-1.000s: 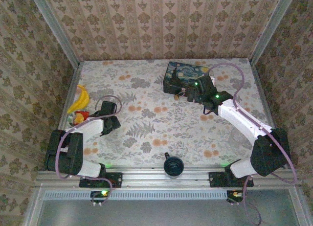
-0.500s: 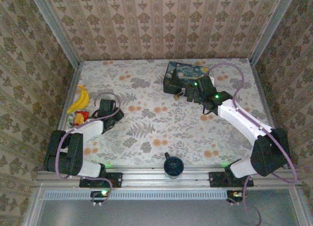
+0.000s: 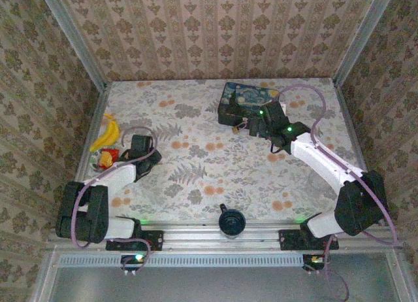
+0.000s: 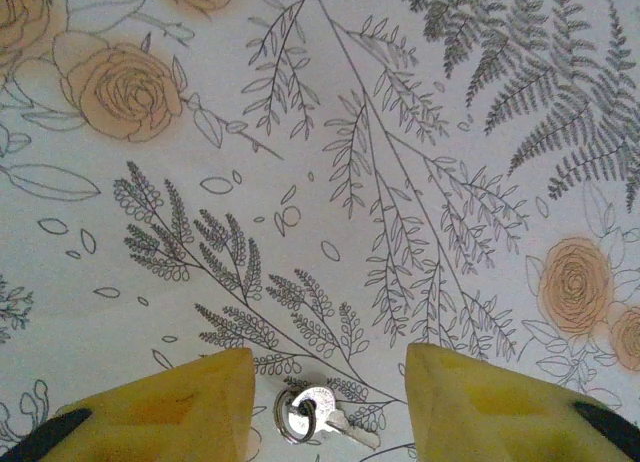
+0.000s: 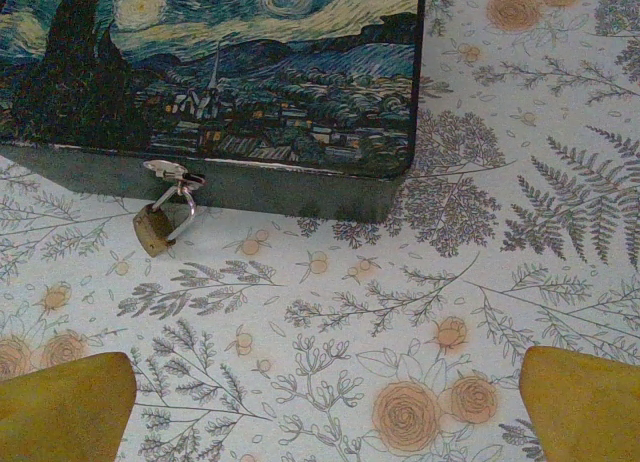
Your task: Unlock the padlock with the key
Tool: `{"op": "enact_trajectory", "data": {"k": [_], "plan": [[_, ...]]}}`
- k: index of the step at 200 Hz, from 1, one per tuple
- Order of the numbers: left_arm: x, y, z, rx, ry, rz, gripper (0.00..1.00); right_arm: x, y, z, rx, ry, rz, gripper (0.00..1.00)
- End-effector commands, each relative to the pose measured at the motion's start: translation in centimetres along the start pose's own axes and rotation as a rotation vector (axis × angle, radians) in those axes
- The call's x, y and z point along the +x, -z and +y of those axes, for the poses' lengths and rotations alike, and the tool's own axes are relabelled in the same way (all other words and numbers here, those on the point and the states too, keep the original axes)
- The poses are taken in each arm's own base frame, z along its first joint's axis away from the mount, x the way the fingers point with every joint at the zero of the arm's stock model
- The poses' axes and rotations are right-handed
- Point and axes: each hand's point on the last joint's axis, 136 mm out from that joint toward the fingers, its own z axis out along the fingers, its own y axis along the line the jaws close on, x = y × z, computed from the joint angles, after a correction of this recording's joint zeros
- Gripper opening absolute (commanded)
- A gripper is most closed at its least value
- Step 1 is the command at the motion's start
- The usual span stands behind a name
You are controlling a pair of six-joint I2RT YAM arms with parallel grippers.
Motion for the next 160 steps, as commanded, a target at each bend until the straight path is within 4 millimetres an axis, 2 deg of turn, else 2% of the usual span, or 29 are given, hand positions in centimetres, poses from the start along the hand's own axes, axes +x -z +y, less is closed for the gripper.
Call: {"op": "enact_trajectory", "data": {"k": [1, 76, 108, 160], "plan": [[1.4, -0.7, 1.1, -0.033, 0.025, 0.051, 0.42, 0.4, 0.1, 0.3, -0.015, -0.010, 0.010, 1.00], [2.8, -2.1, 0.9, -0.029, 0.046, 0.107, 0.38, 0.3, 0.3, 0.1, -0.009, -0.007, 0.001, 1.00], [3.1, -2.5, 0.7, -0.020, 0.052, 0.122, 0.32, 0.5, 0.1, 0.2, -0.008, -0.005, 0.009, 1.00], [4.0, -2.2, 0.7, -0.038, 0.035, 0.149, 0.30, 0.4, 0.2, 0.2, -0.011, -0.006, 0.007, 1.00]]}}
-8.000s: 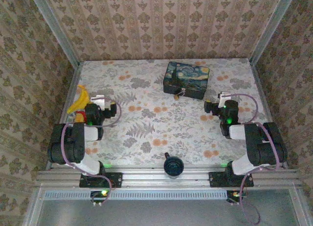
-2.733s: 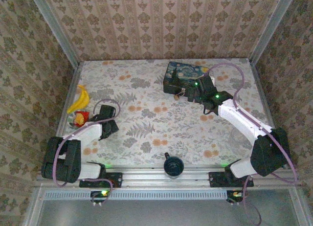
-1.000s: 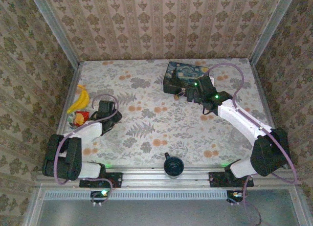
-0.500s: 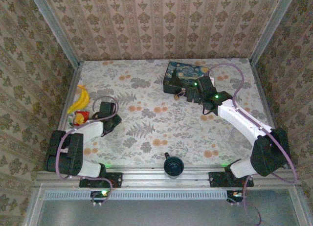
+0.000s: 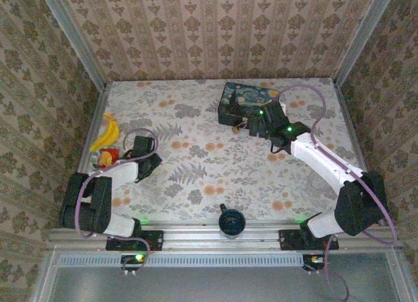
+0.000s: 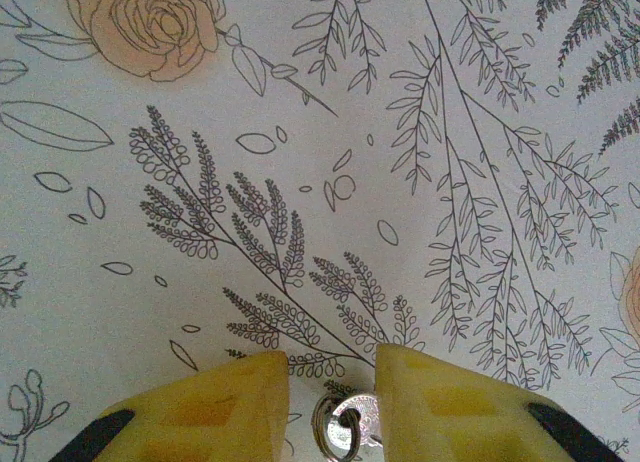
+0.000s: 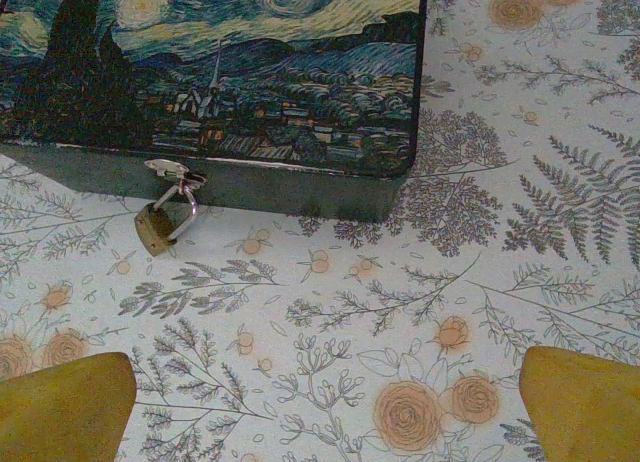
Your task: Unlock the padlock with the key
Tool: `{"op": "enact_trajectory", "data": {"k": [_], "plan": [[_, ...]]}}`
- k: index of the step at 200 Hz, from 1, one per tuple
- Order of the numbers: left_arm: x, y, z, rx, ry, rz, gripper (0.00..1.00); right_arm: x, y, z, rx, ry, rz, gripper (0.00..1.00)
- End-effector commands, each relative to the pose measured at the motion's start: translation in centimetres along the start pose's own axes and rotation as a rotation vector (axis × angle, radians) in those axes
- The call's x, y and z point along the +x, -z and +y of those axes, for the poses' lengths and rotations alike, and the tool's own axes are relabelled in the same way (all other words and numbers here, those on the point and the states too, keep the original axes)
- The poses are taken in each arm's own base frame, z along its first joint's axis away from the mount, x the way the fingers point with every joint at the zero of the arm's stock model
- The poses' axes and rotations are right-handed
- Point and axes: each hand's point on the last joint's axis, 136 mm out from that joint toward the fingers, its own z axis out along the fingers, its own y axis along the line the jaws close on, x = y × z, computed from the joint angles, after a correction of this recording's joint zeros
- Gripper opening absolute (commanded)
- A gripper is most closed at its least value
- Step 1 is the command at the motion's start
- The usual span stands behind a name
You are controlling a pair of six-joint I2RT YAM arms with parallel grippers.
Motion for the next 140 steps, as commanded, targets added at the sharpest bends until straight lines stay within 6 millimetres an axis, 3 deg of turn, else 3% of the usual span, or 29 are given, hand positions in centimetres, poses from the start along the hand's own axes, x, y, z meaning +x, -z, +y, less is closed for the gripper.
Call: {"op": "enact_trajectory", "data": {"k": [1, 90, 128, 140], "plan": [[2.5, -0.8, -0.3, 0.009, -0.005, 0.095, 0.30, 0.4, 0.2, 0.2, -0.009, -0.006, 0.006, 1.00], [3.8, -1.0, -0.6, -0.004, -0.025, 0.120, 0.24, 0.6, 0.2, 0.3, -0.021, -0.010, 0.005, 1.00], [3.5, -0.8, -1.1, 0.011, -0.043, 0.113, 0.00, 0.8, 0.4, 0.2, -0.028, -0.016, 0.004, 1.00], [3.3, -0.5, -1.5, 0.023, -0.065, 0.105, 0.00, 1.1, 0.3, 0.2, -0.033, -0.016, 0.011, 1.00]]}}
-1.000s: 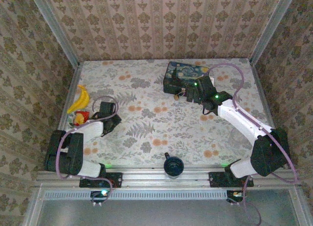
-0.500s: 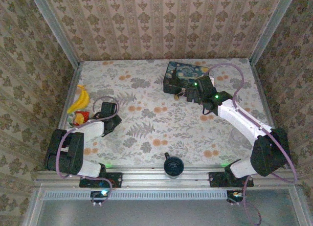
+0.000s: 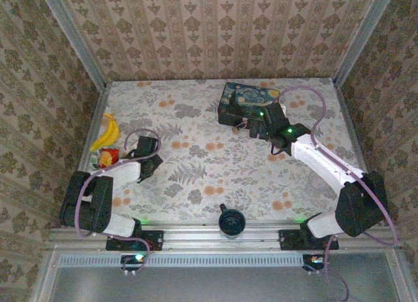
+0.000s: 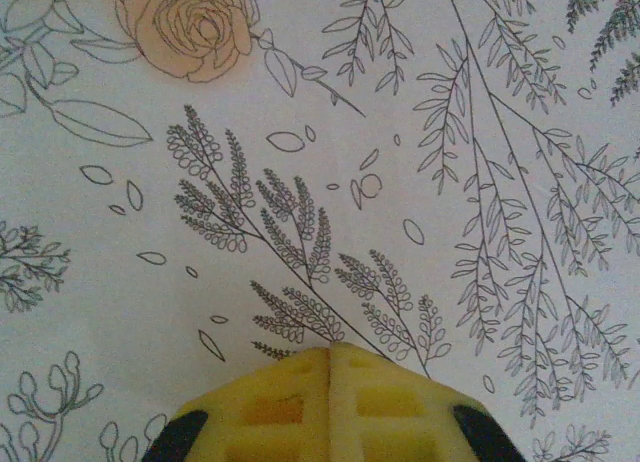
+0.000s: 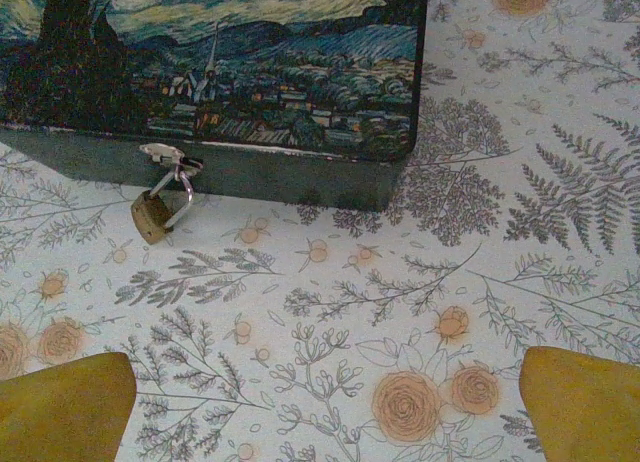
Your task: Unlock the padlock with the key
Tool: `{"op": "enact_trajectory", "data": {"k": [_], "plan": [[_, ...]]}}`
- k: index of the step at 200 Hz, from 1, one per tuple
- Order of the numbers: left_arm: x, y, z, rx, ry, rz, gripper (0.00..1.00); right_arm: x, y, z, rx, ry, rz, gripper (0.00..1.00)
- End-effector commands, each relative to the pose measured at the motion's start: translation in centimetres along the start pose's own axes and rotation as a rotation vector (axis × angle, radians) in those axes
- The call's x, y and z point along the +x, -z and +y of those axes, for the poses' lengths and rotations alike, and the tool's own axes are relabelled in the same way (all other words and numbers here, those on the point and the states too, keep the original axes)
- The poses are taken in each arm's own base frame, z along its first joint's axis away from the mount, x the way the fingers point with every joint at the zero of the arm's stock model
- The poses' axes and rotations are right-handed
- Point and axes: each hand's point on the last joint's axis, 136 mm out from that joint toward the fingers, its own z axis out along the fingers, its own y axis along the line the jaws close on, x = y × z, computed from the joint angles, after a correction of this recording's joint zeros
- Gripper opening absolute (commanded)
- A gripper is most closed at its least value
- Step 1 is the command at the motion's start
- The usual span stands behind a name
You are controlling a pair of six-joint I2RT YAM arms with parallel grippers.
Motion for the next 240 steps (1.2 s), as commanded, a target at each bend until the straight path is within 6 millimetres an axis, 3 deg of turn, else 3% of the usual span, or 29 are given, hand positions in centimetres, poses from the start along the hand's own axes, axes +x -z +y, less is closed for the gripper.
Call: {"op": "enact_trajectory", "data": {"k": [1, 30, 63, 138, 155, 162, 185, 215, 240], "plan": [[3.0, -0.4, -2.1, 0.090, -0.049, 0.133, 0.00, 0.3, 0.4, 0.4, -0.028, -0.019, -0.005, 1.00], [1.5, 1.1, -4.2, 0.153, -0.184, 0.098, 0.00, 0.0, 1.5, 0.8, -0.069, -0.023, -0.021, 1.00], [0.1, 4.5, -8.6, 0.291, -0.421, 0.056, 0.00, 0.1, 2.3, 2.3, -0.170, -0.005, -0.030, 1.00], [0.6, 14.6, -17.3, 0.655, -0.814, 0.023, 0.00, -0.3, 7.2, 8.5, -0.571, 0.097, -0.120, 1.00], [0.4, 16.4, -18.6, 0.702, -0.870, 0.004, 0.00, -0.1, 8.2, 9.7, -0.636, 0.131, -0.126, 0.96], [1.3, 17.4, -19.5, 0.739, -0.909, 0.006, 0.00, -0.1, 8.6, 10.3, -0.664, 0.144, -0.131, 0.94], [1.4, 19.4, -21.2, 0.802, -0.947, -0.004, 0.00, 0.0, 10.1, 12.2, -0.756, 0.184, -0.147, 0.87], [1.7, 20.5, -22.3, 0.837, -0.951, 0.023, 0.00, -0.4, 11.9, 14.5, -0.854, 0.217, -0.181, 0.81], [2.1, 21.3, -22.8, 0.877, -0.925, 0.051, 0.00, -0.1, 11.9, 15.7, -0.884, 0.228, -0.182, 0.77]]}}
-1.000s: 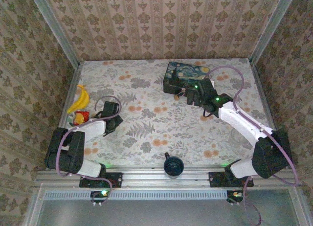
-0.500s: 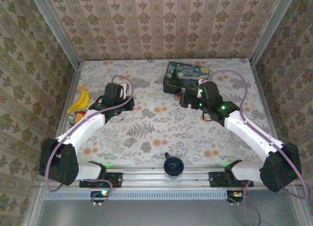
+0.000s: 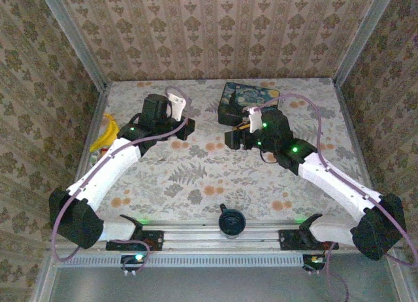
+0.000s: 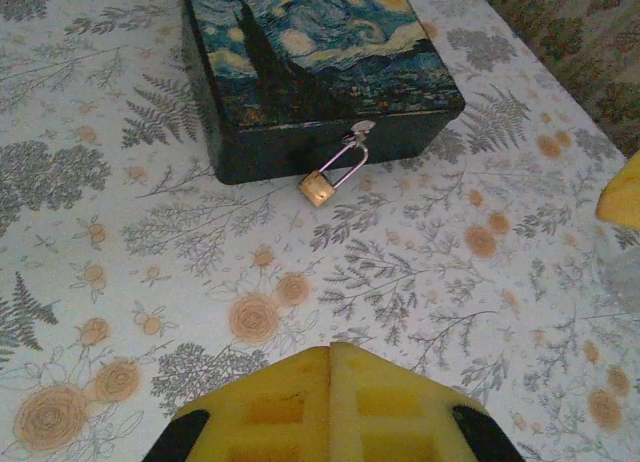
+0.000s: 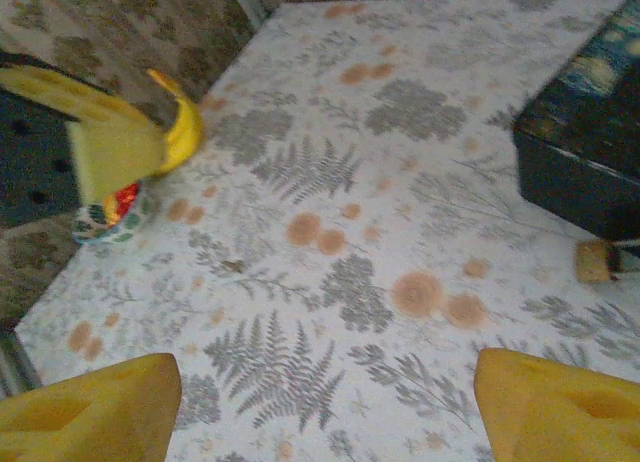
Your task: Unlock the padlock with the key
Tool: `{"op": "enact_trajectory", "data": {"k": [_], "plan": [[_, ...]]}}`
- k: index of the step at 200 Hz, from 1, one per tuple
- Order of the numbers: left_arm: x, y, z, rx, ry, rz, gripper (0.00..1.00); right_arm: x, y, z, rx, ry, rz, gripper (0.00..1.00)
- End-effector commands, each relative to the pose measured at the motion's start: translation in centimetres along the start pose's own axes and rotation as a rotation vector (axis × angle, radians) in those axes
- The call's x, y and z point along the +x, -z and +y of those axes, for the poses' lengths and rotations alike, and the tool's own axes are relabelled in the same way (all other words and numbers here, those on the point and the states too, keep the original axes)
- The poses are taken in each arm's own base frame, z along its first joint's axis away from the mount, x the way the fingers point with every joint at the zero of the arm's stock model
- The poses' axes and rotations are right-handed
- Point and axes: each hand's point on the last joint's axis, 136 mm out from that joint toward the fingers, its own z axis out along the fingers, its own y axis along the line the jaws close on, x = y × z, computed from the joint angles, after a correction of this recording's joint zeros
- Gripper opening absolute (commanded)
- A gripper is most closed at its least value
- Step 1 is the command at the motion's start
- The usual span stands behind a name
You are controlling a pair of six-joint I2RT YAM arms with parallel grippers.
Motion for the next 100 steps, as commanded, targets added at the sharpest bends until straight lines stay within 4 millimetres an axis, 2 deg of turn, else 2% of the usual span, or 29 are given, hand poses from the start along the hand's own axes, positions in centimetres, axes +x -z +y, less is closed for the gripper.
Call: {"op": "enact_trajectory", "data": {"k": [1, 17, 31, 58, 69, 83, 100], "plan": [[0.3, 0.0, -1.4, 0.066, 0.007, 0.036, 0.00, -1.1, -0.6, 2.0, -0.083, 0.038, -0.031, 0.77], [0.4, 0.3, -1.3, 0.057, 0.012, 0.033, 0.00, -0.8, -1.3, 1.8, -0.072, 0.032, -0.012, 0.76], [1.0, 0.3, -0.4, 0.013, 0.038, 0.045, 0.00, -0.6, -1.6, 1.3, -0.049, 0.024, 0.000, 0.76], [3.9, 0.4, 3.1, -0.114, 0.150, 0.120, 0.00, -0.2, -1.8, 0.0, 0.031, 0.017, 0.021, 0.75], [4.9, 0.3, 3.6, -0.114, 0.191, 0.136, 0.00, 0.0, -1.8, -0.5, 0.058, 0.016, 0.028, 0.75], [6.5, 0.7, 6.4, -0.190, 0.267, 0.156, 0.00, 0.2, -1.8, -1.1, 0.095, 0.009, 0.041, 0.75], [9.8, 0.9, 9.1, -0.290, 0.301, 0.263, 0.28, 0.6, -1.9, -1.8, 0.138, 0.006, 0.061, 0.77]]}}
